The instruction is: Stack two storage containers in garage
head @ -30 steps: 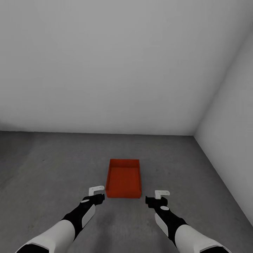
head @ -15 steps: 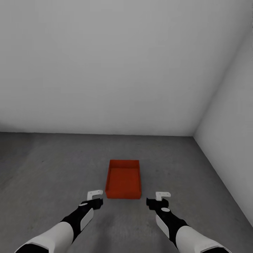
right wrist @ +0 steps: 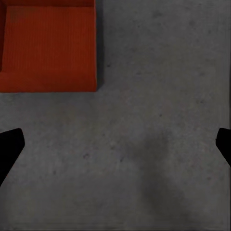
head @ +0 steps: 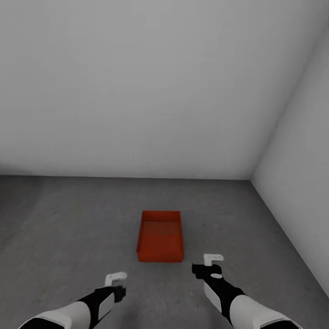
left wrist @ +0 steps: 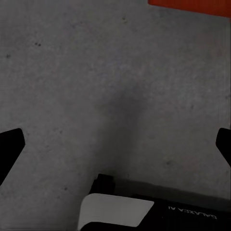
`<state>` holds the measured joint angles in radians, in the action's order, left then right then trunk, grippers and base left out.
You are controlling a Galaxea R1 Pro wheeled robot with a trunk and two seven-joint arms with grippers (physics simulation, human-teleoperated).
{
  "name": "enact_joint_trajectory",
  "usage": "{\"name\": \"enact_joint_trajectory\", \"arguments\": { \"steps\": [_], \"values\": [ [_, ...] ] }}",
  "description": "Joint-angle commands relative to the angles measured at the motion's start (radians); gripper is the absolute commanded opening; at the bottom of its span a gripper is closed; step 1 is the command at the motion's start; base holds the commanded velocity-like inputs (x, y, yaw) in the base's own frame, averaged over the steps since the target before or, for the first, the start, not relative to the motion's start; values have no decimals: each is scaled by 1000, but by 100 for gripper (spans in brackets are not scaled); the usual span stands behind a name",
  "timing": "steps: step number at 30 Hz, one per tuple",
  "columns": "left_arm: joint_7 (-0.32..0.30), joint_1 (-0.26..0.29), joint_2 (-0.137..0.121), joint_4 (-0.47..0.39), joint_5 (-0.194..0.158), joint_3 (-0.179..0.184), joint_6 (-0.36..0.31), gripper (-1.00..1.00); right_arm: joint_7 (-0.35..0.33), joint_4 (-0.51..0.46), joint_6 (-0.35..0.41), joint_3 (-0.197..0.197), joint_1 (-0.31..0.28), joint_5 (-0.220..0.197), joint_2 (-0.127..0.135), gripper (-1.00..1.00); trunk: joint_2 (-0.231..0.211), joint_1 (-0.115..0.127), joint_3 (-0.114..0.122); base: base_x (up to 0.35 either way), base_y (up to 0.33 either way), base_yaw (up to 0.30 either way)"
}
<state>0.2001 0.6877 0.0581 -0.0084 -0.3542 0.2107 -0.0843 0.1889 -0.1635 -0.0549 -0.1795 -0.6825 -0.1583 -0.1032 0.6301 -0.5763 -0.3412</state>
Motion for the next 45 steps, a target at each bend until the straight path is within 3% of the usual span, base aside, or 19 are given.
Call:
{"name": "enact_joint_trajectory", "arguments": {
  "steps": [1, 10, 30, 41, 45],
  "values": [
    [4, 0, -1, 1, -8, 9, -6, 100, 4, 7, -4, -9, -1, -10, 0, 100, 1, 0, 0, 0, 0, 0],
    [5, 1, -10, 8, -9, 9, -7, 100, 4, 29, -4, -8, 0, -10, 0, 100, 1, 0, 12, 0, 0, 0],
    [5, 0, -14, 8, -9, 9, -5, 100, -1, 28, -9, -9, 0, -9, -1, 100, 1, 0, 14, 0, 0, 0],
    [6, 0, -14, 9, -8, 9, -6, 100, -8, 181, 17, -12, 16, 18, 50, 100, 1, 0, 14, 0, 0, 0],
    [6, -1, -15, 8, -8, 9, -4, 100, -9, 193, 19, -12, 69, 17, 76, 100, 1, 0, 14, 0, 0, 0]
  ]
}}
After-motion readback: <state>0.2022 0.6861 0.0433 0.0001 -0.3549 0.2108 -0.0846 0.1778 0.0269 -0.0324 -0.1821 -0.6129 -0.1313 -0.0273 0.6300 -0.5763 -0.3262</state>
